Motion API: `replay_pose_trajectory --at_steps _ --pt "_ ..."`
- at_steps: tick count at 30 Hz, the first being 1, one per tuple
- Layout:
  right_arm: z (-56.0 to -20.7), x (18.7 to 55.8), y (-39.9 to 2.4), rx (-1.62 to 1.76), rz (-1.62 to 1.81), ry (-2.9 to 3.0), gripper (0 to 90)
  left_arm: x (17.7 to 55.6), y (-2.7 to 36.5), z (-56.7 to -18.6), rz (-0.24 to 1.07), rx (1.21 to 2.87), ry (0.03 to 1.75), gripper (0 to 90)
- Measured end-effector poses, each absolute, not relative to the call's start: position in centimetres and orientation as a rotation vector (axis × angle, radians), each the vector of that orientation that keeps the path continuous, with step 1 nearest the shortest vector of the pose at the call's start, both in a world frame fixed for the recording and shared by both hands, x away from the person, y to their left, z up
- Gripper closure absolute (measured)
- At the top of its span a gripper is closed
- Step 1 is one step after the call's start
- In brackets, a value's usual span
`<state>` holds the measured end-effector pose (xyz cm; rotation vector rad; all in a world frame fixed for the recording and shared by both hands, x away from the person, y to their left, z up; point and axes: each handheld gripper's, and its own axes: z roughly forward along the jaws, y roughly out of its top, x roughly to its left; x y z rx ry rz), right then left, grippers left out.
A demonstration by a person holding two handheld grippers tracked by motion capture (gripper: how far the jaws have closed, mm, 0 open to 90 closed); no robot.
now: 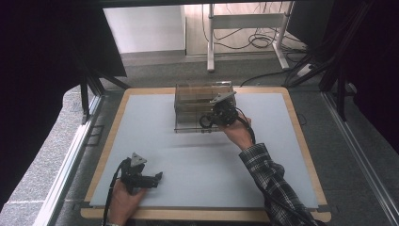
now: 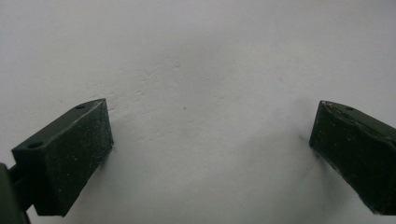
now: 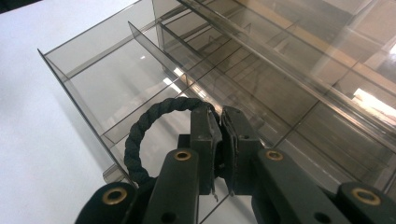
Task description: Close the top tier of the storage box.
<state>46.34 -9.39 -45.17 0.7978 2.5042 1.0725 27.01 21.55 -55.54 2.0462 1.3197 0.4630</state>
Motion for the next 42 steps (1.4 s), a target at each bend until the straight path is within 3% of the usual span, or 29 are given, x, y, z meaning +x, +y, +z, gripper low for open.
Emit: replay_pose_trajectory --at_steps 13,42 --pt "-45.7 46.3 -9.0 0.783 1.033 2.515 81.2 27.0 21.5 -55.5 0.463 2.047 1.32 0.0" --pt "-44.3 44.8 -9.8 0.683 1.094 2.522 67.4 27.0 21.5 -55.5 0.463 2.047 1.32 0.0"
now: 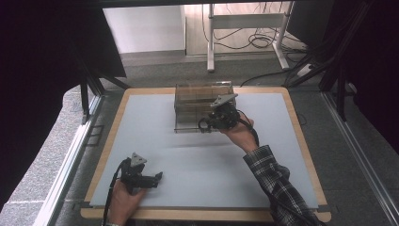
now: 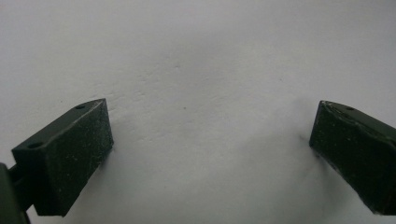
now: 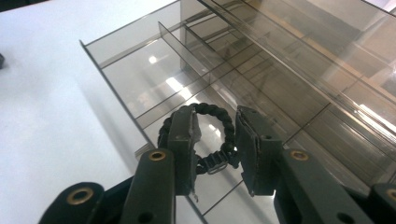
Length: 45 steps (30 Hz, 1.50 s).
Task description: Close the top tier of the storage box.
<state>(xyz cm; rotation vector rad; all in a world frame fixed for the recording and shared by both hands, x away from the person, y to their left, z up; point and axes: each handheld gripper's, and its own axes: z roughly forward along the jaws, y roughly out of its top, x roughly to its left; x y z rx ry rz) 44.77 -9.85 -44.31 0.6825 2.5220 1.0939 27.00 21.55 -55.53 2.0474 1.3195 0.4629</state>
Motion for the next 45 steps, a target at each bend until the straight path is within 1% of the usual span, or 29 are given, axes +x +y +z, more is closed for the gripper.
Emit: replay_pose_trajectory --at_steps 13,45 --pt "-43.9 43.6 -10.0 0.634 1.109 2.551 59.5 27.0 21.5 -55.5 0.463 2.048 1.319 0.0" --pt "-44.6 41.1 -10.8 0.561 1.172 2.592 41.5 27.0 21.5 -55.5 0.463 2.048 1.319 0.0"
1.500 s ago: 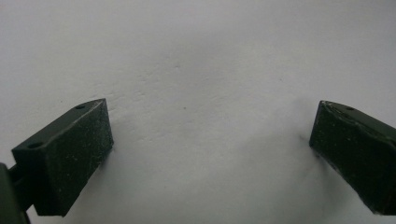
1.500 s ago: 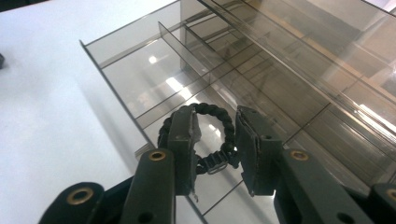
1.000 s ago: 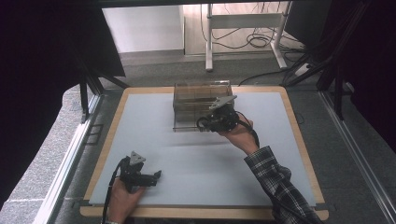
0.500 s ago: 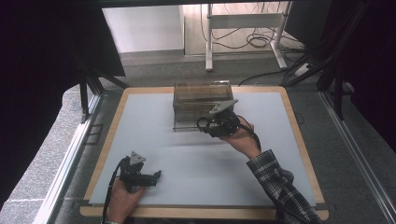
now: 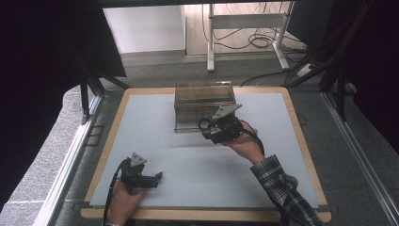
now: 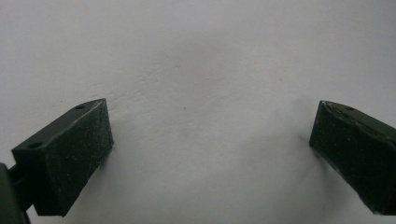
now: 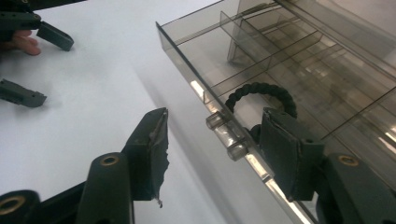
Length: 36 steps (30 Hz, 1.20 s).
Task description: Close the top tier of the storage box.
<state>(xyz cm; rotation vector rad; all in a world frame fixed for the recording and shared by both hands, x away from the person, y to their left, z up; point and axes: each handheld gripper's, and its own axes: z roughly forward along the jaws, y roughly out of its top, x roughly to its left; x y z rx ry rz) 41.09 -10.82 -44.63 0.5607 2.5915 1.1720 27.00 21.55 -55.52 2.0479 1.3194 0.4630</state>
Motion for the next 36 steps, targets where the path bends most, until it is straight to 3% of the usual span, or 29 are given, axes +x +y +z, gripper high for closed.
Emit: replay_pose_trajectory --at_steps 20,36 --pt "-46.0 39.9 -10.7 0.505 1.131 2.636 34.4 27.0 21.5 -55.5 0.463 2.047 1.32 0.0" --pt "-47.1 40.1 -11.1 0.519 1.085 2.661 33.9 27.0 21.5 -55.5 0.463 2.047 1.32 0.0"
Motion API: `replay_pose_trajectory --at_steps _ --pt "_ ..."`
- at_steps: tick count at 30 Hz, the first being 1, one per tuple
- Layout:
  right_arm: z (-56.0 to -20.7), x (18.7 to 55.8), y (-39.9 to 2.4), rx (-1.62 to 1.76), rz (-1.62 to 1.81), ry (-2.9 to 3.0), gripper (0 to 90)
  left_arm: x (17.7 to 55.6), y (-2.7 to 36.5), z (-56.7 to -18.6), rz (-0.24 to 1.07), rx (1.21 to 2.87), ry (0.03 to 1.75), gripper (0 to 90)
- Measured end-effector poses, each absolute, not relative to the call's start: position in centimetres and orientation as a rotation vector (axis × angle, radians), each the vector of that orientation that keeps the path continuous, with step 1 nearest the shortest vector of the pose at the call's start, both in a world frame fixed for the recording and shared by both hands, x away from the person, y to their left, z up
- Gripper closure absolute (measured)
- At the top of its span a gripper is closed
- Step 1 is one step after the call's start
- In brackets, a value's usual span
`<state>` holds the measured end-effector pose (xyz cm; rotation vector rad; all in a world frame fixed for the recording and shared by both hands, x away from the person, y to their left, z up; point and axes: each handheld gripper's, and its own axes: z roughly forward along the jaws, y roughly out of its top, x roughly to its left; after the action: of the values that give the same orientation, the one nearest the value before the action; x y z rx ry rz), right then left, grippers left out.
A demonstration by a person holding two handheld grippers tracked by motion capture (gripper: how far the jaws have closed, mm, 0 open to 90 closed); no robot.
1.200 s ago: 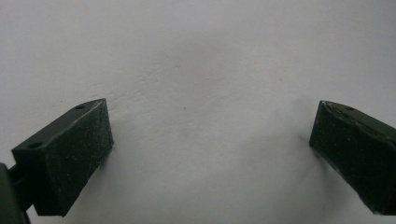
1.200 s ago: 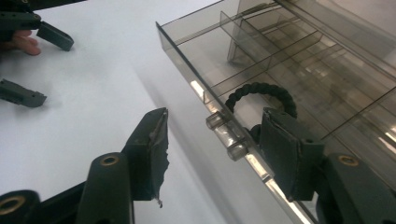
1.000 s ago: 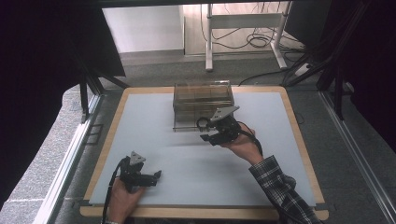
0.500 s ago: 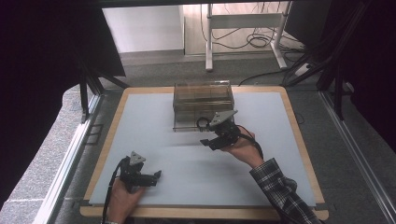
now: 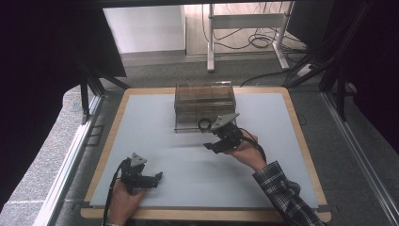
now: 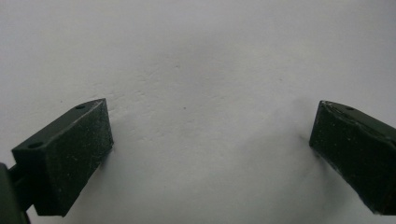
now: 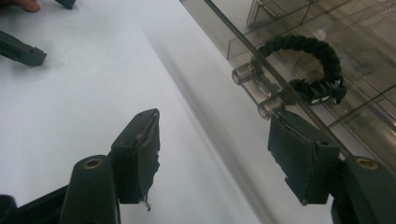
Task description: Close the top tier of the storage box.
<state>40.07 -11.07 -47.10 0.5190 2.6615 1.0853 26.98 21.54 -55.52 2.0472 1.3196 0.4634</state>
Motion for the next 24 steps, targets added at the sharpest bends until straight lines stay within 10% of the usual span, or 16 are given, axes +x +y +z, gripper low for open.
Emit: replay_pose_trajectory --at_steps 24 --pt "-48.3 40.5 -10.6 0.544 1.071 2.681 31.9 27.0 21.5 -55.5 0.463 2.047 1.319 0.0"
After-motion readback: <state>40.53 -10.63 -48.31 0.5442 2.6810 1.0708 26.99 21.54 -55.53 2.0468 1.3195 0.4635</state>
